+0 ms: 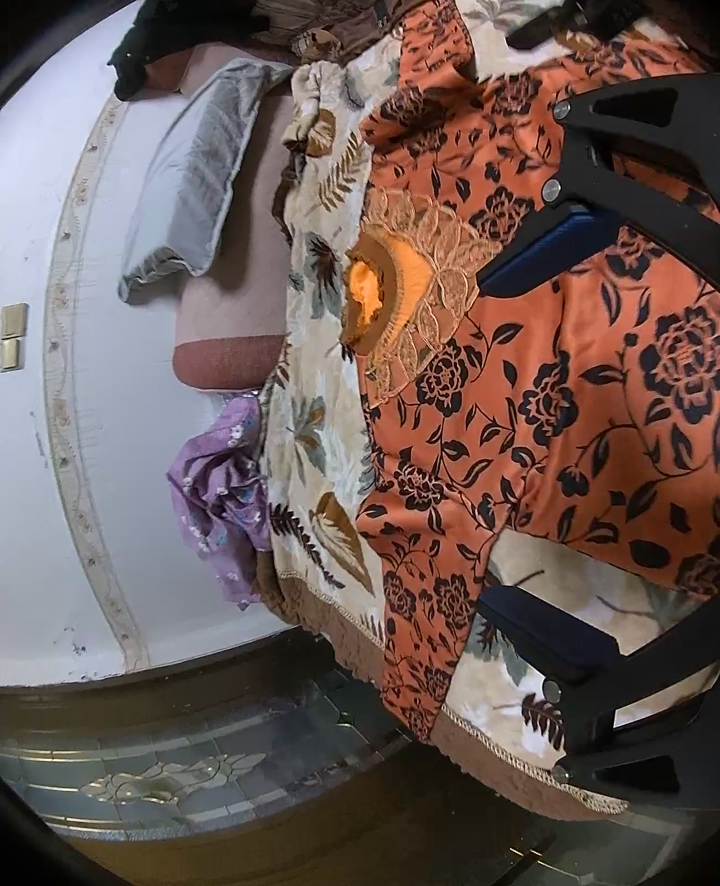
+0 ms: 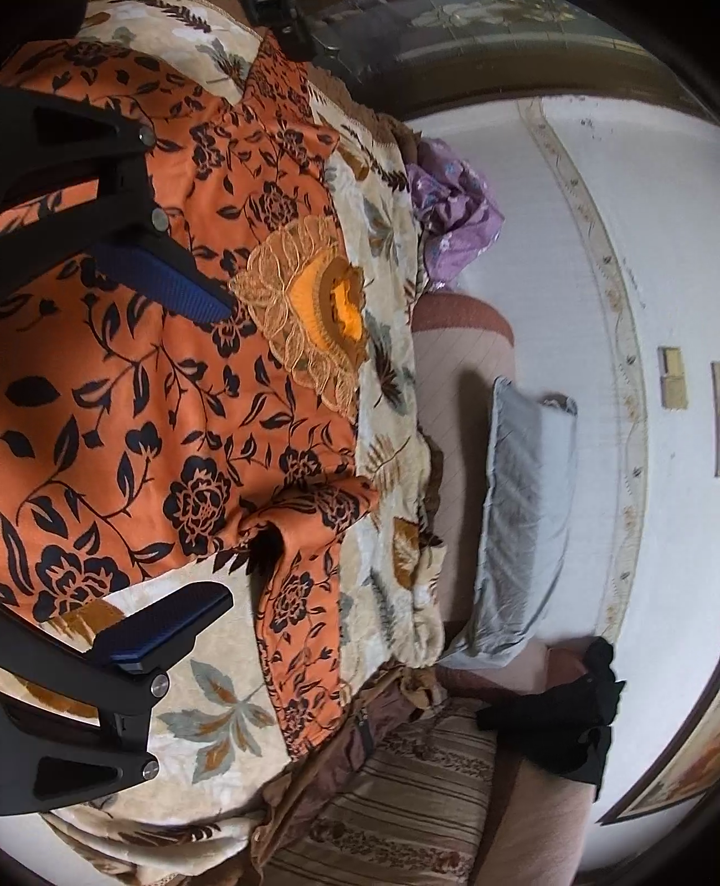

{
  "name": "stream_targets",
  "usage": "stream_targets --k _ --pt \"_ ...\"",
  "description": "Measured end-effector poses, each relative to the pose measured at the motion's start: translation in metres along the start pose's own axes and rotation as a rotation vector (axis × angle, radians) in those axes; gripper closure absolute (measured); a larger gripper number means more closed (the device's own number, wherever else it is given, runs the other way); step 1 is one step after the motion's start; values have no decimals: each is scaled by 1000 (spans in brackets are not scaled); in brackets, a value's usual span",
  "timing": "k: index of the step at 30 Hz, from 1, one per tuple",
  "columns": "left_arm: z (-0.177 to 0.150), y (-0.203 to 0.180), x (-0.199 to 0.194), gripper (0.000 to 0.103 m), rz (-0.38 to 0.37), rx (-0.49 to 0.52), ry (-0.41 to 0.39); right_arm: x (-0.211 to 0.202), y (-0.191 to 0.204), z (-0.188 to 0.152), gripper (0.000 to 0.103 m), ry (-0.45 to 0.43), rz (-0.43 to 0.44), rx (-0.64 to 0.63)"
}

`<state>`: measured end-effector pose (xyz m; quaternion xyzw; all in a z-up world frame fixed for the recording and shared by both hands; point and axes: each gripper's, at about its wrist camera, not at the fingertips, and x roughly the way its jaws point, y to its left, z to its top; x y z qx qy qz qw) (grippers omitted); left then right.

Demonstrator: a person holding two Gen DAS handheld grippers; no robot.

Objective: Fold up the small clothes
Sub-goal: 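Grasp the sleeve cuff with the right gripper and lift it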

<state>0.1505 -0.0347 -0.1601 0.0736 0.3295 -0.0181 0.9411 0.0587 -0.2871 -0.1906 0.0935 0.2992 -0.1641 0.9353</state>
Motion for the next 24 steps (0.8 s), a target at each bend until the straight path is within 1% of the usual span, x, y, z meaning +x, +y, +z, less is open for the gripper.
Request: stream_targets --k 2,5,7,8,9,10,11,12,13,15,17,18,19,20,22,24 --pt "-3 0 27 0 -3 5 41 11 -11 5 6 29 6 36" --pt "-13 5 72 0 -4 -2 123 40 -47 18 6 104 43 166" --pt "-28 9 108 0 6 -10 185 67 -85 30 6 147 44 288" --pt "-37 11 124 0 14 -15 229 79 -105 34 6 166 50 349" --pt "-43 12 137 0 13 -26 274 96 -133 39 6 190 62 432" --pt "-48 15 150 0 -1 -51 335 106 -153 41 7 199 62 488" --pt "-51 16 157 0 -20 -78 361 116 -175 43 7 200 52 544" --pt "-49 15 154 0 -17 -83 326 126 -203 44 7 190 29 614" --pt "-48 12 153 0 -21 -70 314 132 -223 43 7 183 15 664" --pt "-51 7 157 0 -16 -42 321 144 -266 38 9 176 -1 776" --pt "-54 7 155 0 -14 -63 300 156 -303 31 23 168 10 884" --pt "-55 6 155 0 -11 -64 301 164 -322 26 39 176 22 935" --pt "-56 5 155 0 -10 -69 301 169 -335 22 52 183 23 970" --pt "-57 4 155 0 -9 -78 301 176 -345 18 55 189 15 1000" --pt "-58 5 154 0 -9 -81 305 183 -363 10 67 189 -2 1037" --pt "-56 9 156 0 -13 -81 316 183 -369 10 67 170 8 1060"
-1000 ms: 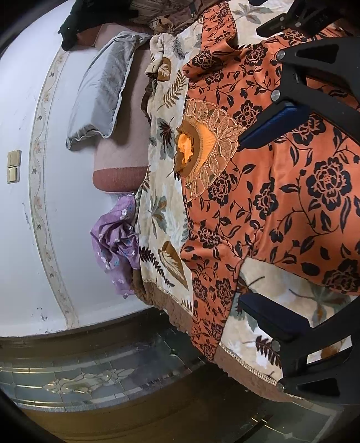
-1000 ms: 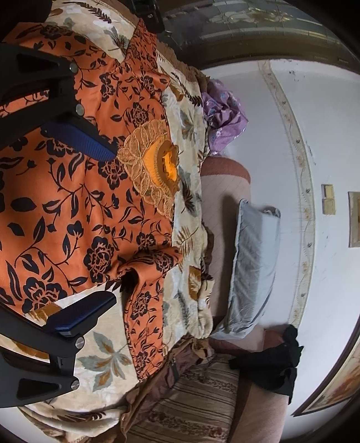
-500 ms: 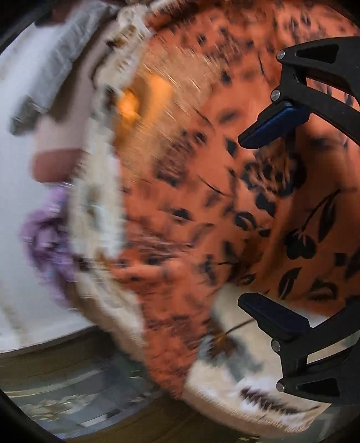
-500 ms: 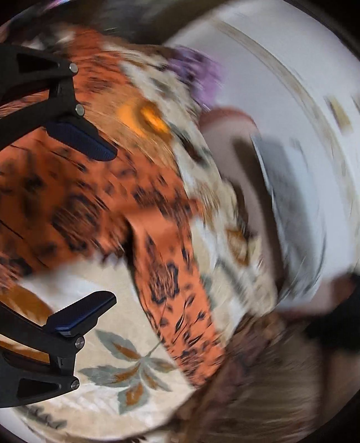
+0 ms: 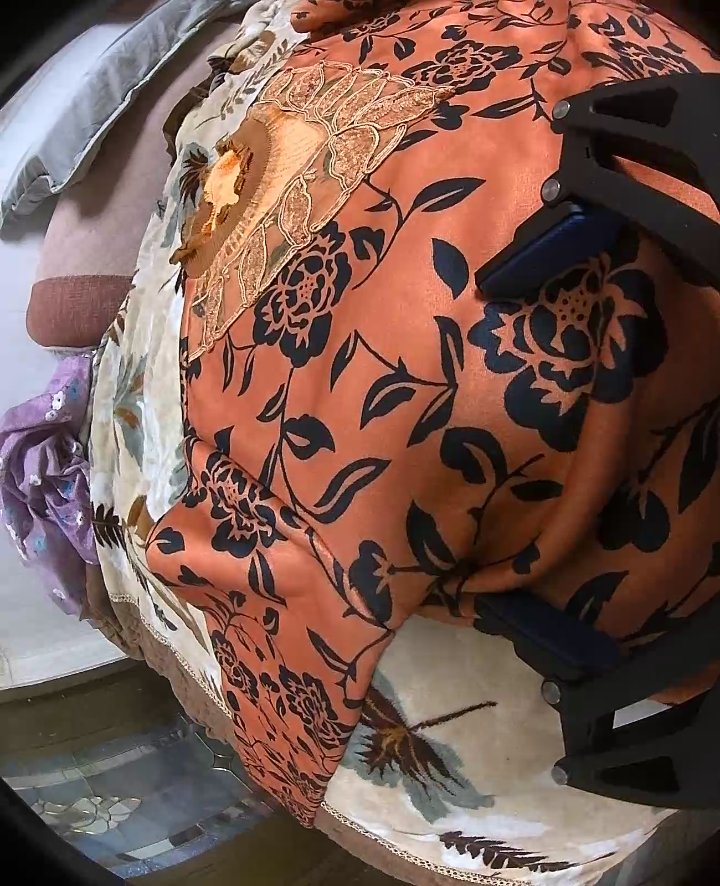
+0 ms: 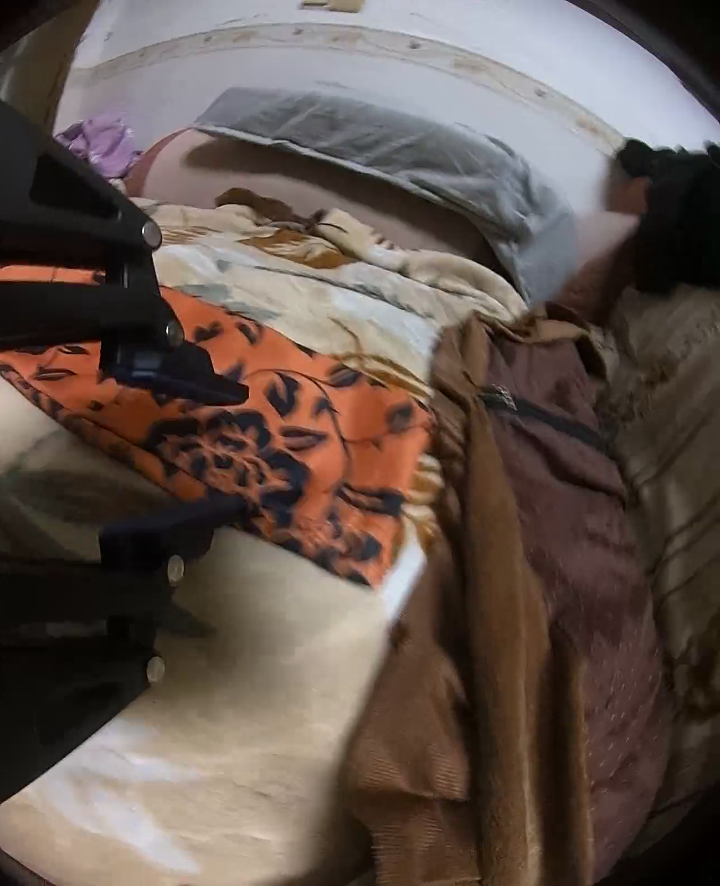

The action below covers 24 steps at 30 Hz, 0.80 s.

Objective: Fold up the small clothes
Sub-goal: 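Grasp the sleeve cuff with the right gripper and lift it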

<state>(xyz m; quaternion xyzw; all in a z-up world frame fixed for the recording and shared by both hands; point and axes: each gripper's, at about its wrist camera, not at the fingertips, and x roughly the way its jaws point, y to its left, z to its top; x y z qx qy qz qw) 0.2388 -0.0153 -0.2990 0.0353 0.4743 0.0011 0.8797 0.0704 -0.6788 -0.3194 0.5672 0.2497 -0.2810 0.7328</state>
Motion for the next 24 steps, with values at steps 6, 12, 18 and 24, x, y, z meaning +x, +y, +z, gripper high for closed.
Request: stream_targets --k 6,12,18,24 --pt "4 -3 3 0 14 7 10 -9 2 1 67 4 -78 23" --pt "3 -4 0 0 17 14 1 1 -13 2 62 -19 -88 50" --pt "3 -5 0 0 17 15 -1 10 -19 11 72 -126 -14 24" --pt "3 -9 -5 0 47 37 -16 -23 38 -12 98 -143 154 -76"
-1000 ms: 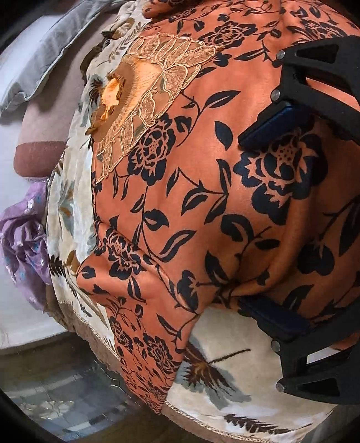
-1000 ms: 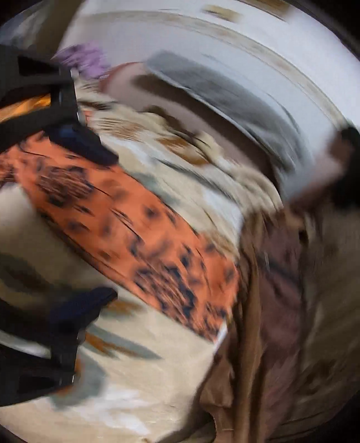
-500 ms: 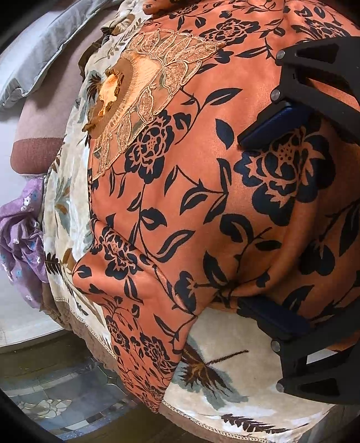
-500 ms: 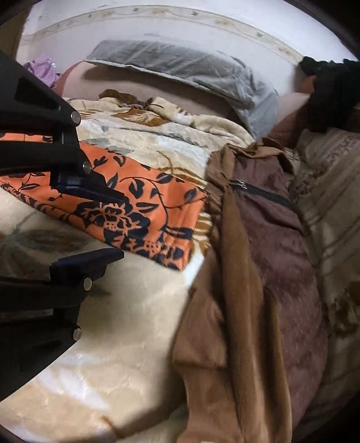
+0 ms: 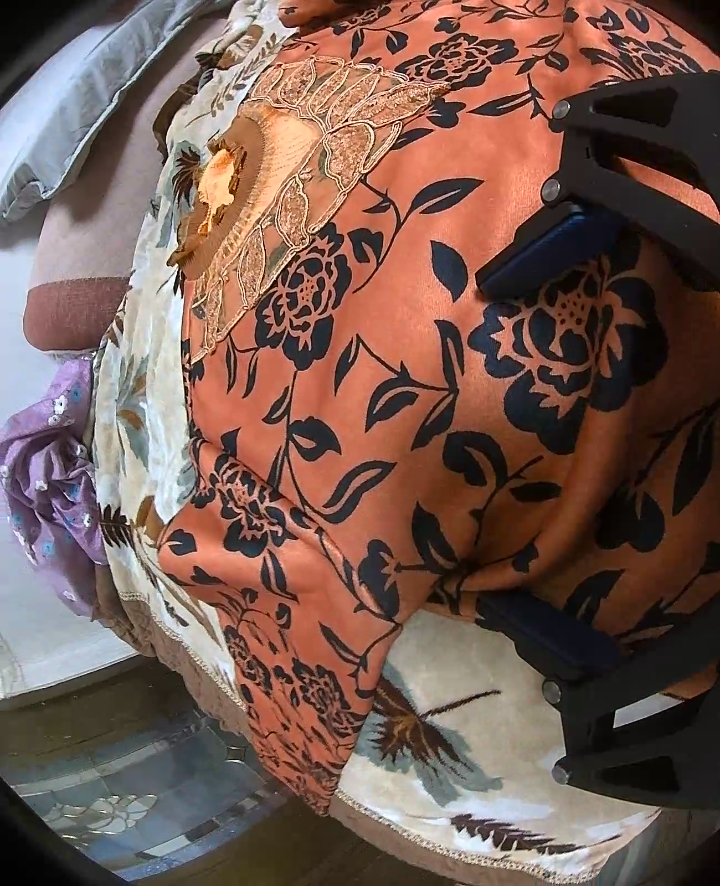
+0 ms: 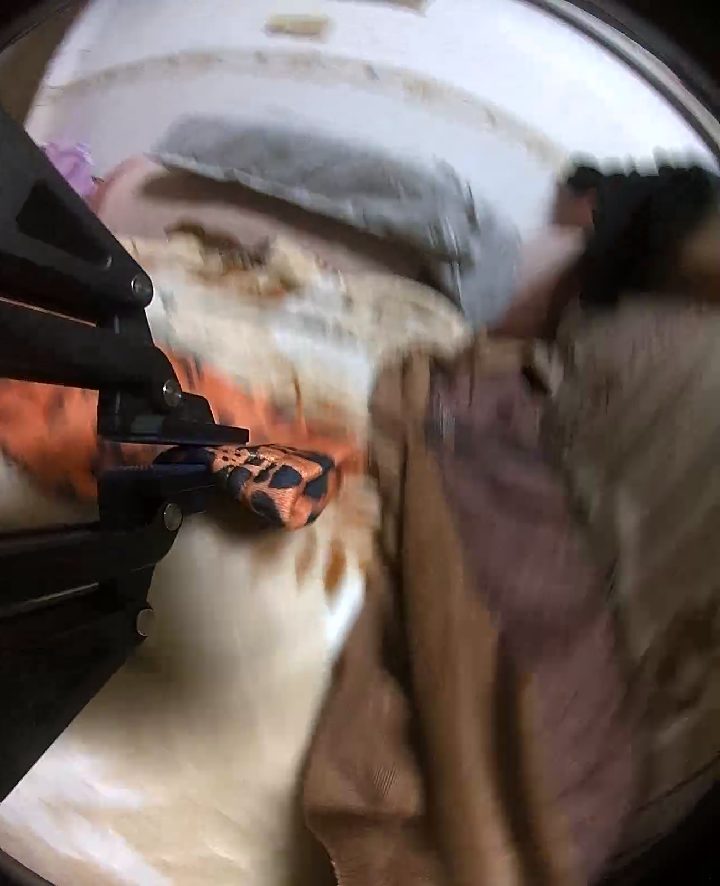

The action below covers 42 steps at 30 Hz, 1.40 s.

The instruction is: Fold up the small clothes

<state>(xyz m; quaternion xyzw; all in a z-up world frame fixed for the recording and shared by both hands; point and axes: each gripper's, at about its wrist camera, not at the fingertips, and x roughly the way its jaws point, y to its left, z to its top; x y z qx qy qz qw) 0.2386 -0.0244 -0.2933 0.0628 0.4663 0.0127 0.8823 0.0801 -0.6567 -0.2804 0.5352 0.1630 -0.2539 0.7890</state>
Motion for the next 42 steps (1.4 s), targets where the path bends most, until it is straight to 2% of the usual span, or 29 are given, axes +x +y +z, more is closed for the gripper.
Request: stream_targets --k 3,7,8,11,14,16,17,18,19,20,21,23,26,27,28,29,30,31,32,34,35,37,39,40,41,42 --pt "1 -1 -9 0 7 14 -37 -24 61 -27 98 23 174 -88" --pt "1 2 -33 0 20 27 -133 -38 138 -81 98 124 379 -164" --pt "1 5 -40 0 26 27 -164 -39 164 -106 98 174 446 -196" --pt "2 20 -54 0 34 -8 -214 -35 212 -164 98 304 561 -250" --pt "4 42 -58 0 34 -89 -222 -20 251 -241 94 514 680 -285" --pt "5 57 -59 0 44 -142 -222 -12 263 -272 91 629 676 -325" --pt "6 63 -58 0 51 -161 -220 -9 266 -286 84 683 674 -344" --pt "5 66 -58 0 53 -175 -219 -10 264 -294 56 718 698 -337" --pt "5 69 -58 0 50 -189 -220 -12 259 -294 17 723 709 -314" --pt "5 71 -58 0 45 -199 -220 -14 253 -290 11 707 716 -281" --pt "5 72 -57 0 38 -204 -220 -17 247 -281 11 678 721 -259" --pt "4 68 -56 0 19 -195 -222 -24 234 -260 11 620 684 -251" --pt "4 56 -55 0 -13 -156 -232 -34 203 -235 14 546 526 -248" --pt "3 52 -56 0 -28 -142 -234 -37 190 -228 20 527 474 -244" --pt "2 48 -56 4 -53 -124 -236 -37 183 -222 32 514 428 -252" --pt "3 43 -58 14 -81 -106 -242 -34 180 -218 40 505 383 -266" --pt "4 39 -59 21 -103 -92 -245 -32 175 -213 54 496 322 -298" --pt "7 35 -60 37 -124 -78 -240 -27 175 -210 64 485 257 -350" --pt "12 31 -58 53 -140 -73 -222 -25 170 -206 65 473 220 -389" --pt "22 28 -55 70 -188 -83 -183 -17 164 -202 65 462 160 -443" --pt "29 28 -52 72 -211 -95 -165 -10 162 -205 65 480 143 -444" --pt "41 27 -50 71 -201 -104 -153 4 153 -207 65 533 122 -415" --pt "56 24 -46 50 -191 -110 -124 20 149 -212 65 582 100 -402" --pt "62 24 -43 22 -188 -119 -106 26 148 -215 65 601 84 -408" --pt "69 24 -39 10 -182 -136 -93 28 146 -217 65 611 73 -415" --pt "72 23 -37 10 -173 -150 -96 29 145 -220 65 627 66 -424"
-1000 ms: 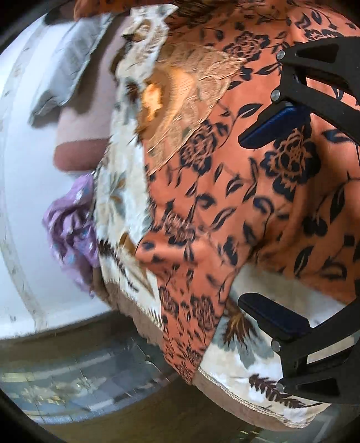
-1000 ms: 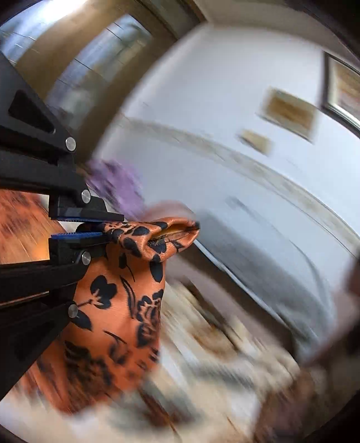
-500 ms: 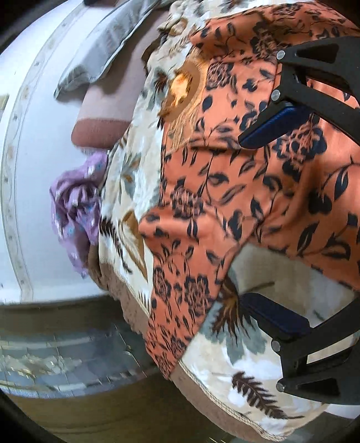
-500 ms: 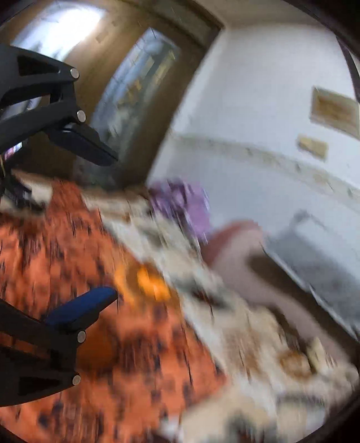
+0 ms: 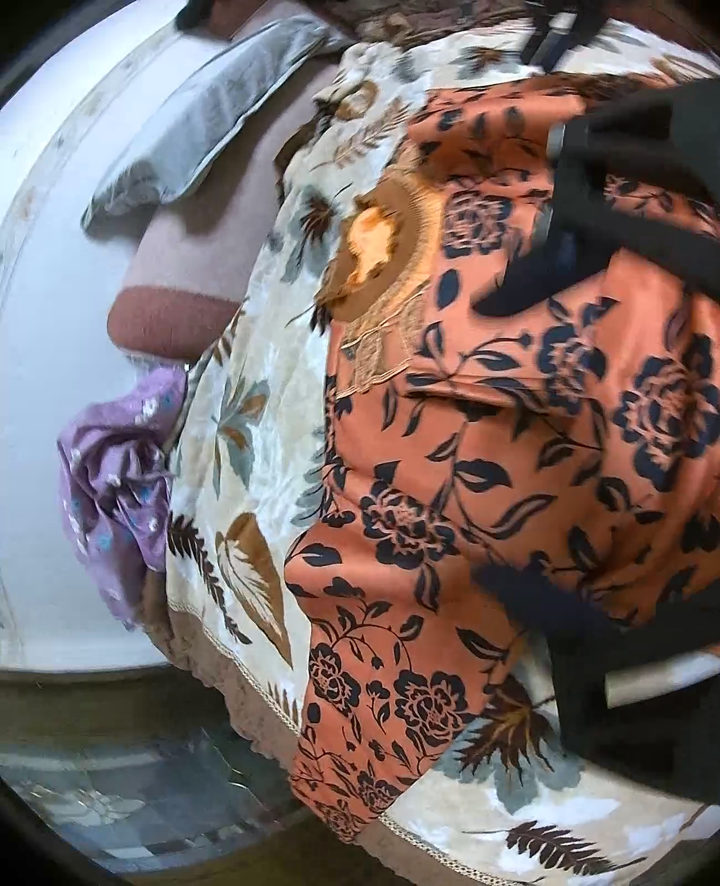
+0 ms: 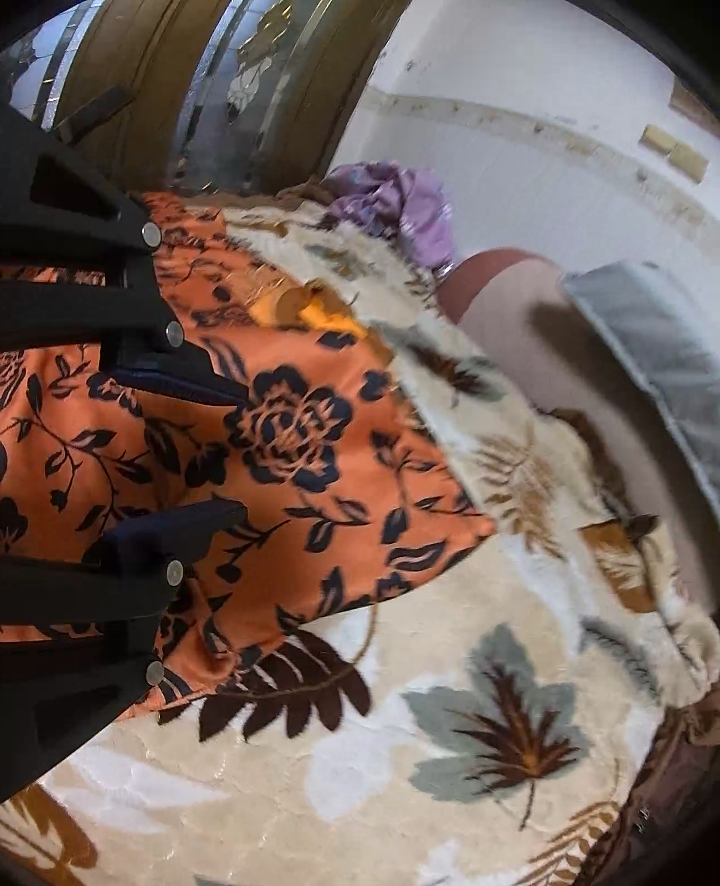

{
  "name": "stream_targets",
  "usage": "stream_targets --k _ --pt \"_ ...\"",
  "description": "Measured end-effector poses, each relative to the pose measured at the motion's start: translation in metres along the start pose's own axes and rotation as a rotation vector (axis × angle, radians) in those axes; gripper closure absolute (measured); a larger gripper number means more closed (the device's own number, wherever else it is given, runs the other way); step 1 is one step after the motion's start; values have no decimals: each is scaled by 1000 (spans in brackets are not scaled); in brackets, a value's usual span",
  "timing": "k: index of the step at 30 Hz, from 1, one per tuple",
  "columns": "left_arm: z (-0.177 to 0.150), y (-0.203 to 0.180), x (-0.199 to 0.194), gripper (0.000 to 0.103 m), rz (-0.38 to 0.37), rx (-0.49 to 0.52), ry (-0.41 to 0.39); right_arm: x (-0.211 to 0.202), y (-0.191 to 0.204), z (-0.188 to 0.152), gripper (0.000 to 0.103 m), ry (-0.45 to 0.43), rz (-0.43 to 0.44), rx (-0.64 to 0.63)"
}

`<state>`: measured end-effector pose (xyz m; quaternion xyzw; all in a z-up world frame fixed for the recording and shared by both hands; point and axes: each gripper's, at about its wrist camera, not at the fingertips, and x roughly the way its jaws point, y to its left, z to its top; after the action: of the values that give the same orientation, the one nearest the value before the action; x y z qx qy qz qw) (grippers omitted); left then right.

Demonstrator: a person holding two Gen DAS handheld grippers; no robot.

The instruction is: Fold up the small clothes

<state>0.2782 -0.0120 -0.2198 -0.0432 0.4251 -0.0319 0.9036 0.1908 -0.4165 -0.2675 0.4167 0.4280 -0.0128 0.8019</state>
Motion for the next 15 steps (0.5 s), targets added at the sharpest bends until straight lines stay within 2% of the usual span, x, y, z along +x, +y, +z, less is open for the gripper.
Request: stream_targets --k 2,7,9,11,12,15 --pt "7 -6 10 10 19 -8 1 1 1 -1 65 16 6 -6" --pt "8 -27 50 12 -1 47 128 7 -2 -2 65 43 -1 -2" --pt "1 -35 62 32 -13 68 157 8 -3 -1 65 45 -10 -5" --pt "-4 -41 72 69 -29 93 202 9 -4 -1 65 44 -16 -8" --pt "-6 -43 77 73 -24 97 220 9 -5 -1 65 43 -16 -9" --pt "-9 -42 76 86 -13 101 182 12 -5 0 65 39 -18 -9"
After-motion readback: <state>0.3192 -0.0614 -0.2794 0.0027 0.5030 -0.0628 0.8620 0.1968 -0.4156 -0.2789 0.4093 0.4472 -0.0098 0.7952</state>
